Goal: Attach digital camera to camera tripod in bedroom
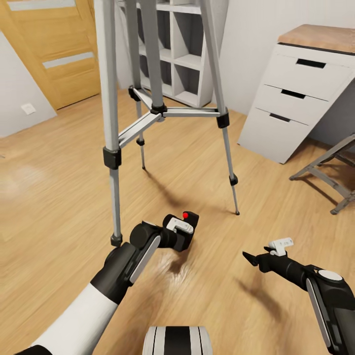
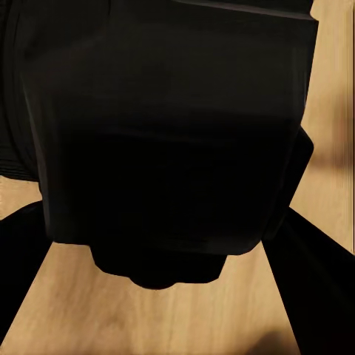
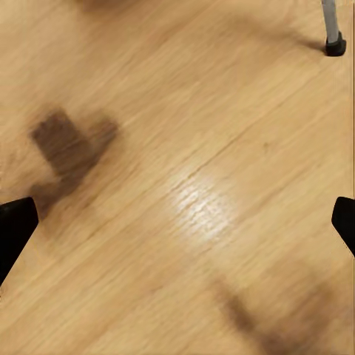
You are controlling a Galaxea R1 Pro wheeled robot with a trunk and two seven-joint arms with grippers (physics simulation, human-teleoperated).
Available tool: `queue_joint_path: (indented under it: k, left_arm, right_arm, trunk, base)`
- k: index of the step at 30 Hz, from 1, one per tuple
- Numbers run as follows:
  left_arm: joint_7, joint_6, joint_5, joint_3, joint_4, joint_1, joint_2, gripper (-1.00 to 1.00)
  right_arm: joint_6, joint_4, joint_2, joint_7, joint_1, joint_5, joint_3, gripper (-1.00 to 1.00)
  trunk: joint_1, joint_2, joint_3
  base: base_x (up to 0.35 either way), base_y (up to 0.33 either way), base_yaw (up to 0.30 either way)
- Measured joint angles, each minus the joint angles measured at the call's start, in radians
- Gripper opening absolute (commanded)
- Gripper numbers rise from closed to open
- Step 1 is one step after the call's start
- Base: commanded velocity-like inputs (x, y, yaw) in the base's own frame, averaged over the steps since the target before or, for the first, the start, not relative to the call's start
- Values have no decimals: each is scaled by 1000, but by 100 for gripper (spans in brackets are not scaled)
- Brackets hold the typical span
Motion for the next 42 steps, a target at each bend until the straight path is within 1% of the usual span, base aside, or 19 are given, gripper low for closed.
queue_joint_path:
  k: [6,7,8,12,16,27,34,36,37,42]
  left_arm:
    - [-1,0,3,1,-2,7,-6,-100]
    - [-1,0,9,1,-2,14,-13,-100]
    - [-1,0,5,1,-2,14,-13,-100]
    - [0,0,8,2,-1,25,-28,-100]
    - [0,0,7,2,3,29,-35,-100]
    - [1,0,3,2,9,51,-41,-100]
    - [1,0,3,6,10,74,-42,-100]
    - [1,0,2,7,10,78,-42,-100]
    - [1,0,4,8,11,83,-43,-100]
    - [2,0,5,8,12,85,-44,-100]
  right_arm:
    - [0,0,-3,0,0,0,0,100]
    - [0,0,-4,0,0,0,0,100]
    - [0,0,-4,0,0,0,0,100]
    - [-1,0,-5,0,-1,0,-1,100]
    - [-1,0,-6,0,-1,0,-1,100]
    - [-1,0,-6,1,-5,0,-1,100]
    - [0,0,-10,1,-8,0,-3,100]
    - [0,0,-10,1,-9,0,-9,100]
    - [0,0,-9,1,-10,0,-28,100]
    - [0,0,-8,2,-15,0,-36,100]
  trunk:
    - [-3,1,23]
    - [-3,2,27]
    - [-4,2,31]
    - [-5,3,46]
    - [-7,4,62]
    - [-12,6,104]
    - [-15,8,132]
    - [-16,8,139]
    - [-17,9,143]
    - [-19,10,163]
  base:
    - [0,0,0]
    - [0,0,0]
    - [0,0,0]
    - [0,0,0]
    - [0,0,0]
    - [0,0,-17]
    - [0,0,-193]
    - [0,0,-249]
    - [0,0,-260]
    - [0,0,-263]
